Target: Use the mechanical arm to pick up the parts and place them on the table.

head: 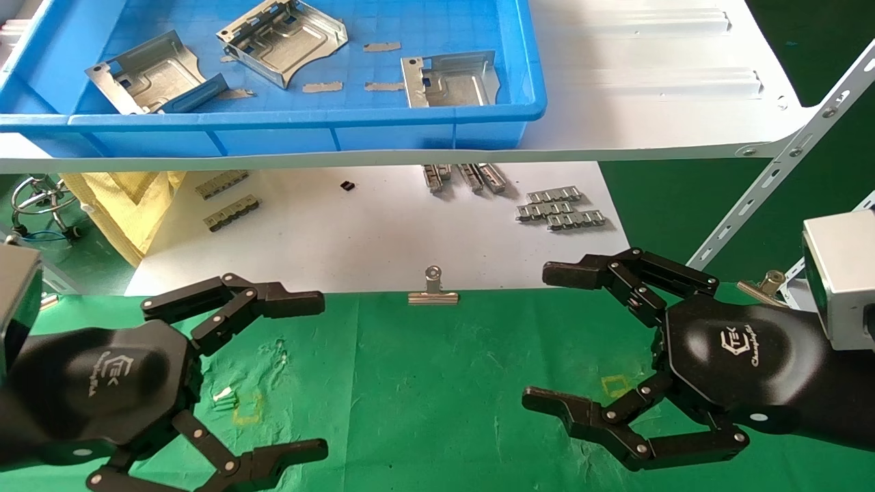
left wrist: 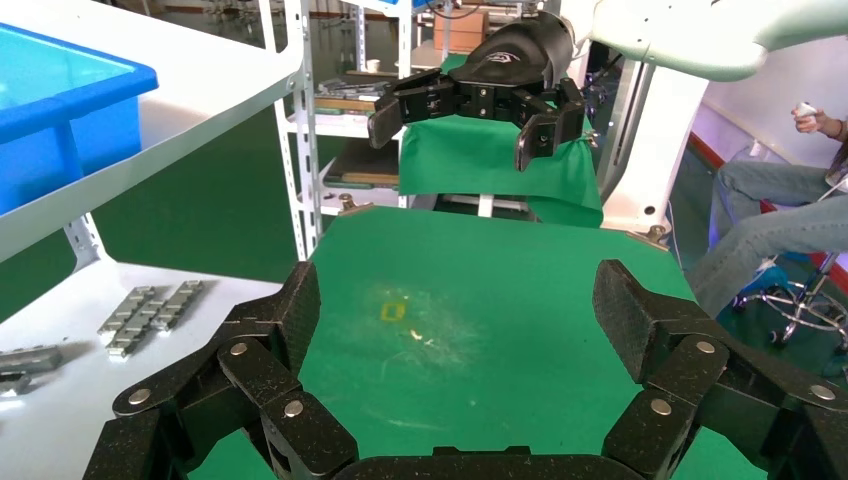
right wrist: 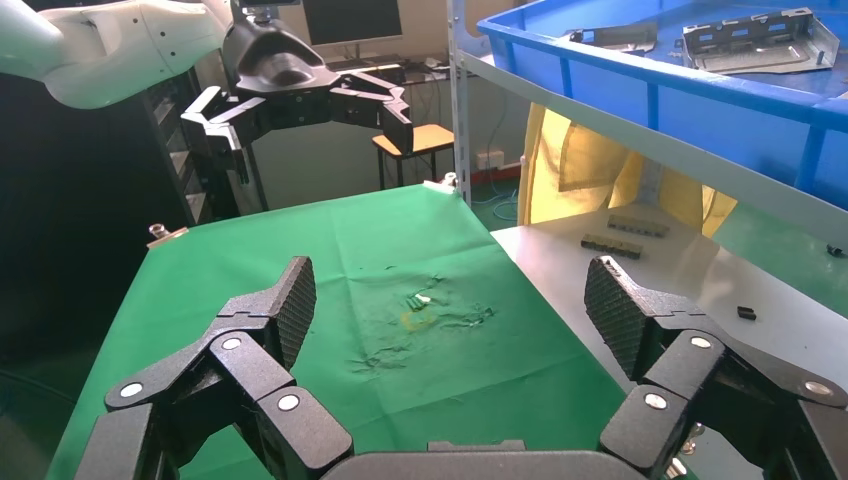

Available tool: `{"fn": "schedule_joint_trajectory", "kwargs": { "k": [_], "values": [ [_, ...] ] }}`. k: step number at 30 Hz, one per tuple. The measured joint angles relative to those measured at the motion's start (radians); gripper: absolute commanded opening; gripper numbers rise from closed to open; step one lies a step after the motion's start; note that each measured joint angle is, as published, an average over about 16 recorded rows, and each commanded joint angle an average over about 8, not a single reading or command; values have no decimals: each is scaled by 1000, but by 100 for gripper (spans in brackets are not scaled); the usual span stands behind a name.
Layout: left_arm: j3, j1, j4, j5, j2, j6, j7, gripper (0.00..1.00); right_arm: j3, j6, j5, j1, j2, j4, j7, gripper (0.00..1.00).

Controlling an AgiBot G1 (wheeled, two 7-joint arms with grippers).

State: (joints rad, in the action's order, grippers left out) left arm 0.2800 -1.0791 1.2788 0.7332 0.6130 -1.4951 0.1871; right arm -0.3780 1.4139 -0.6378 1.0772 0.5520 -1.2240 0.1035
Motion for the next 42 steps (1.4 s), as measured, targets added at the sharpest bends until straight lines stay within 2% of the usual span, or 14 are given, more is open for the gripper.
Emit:
{"fn": "schedule_joint_trajectory", "kwargs": {
  "k": [1, 2, 4, 6, 7, 42],
  "values": [
    [0, 0, 0, 0, 0, 0, 0, 100, 0, 0, 0, 0, 0, 0, 0, 50],
    [0, 0, 0, 0, 0, 0, 0, 100, 0, 0, 0, 0, 0, 0, 0, 42],
    [0, 0, 0, 0, 0, 0, 0, 100, 0, 0, 0, 0, 0, 0, 0, 31],
    [0, 0, 0, 0, 0, 0, 0, 100, 0, 0, 0, 0, 0, 0, 0, 6],
    [0, 0, 0, 0, 0, 0, 0, 100, 0, 0, 0, 0, 0, 0, 0, 0],
    [0, -1, 1, 0, 0, 1, 1, 100, 0, 0, 0, 0, 0, 0, 0, 0]
  ]
}}
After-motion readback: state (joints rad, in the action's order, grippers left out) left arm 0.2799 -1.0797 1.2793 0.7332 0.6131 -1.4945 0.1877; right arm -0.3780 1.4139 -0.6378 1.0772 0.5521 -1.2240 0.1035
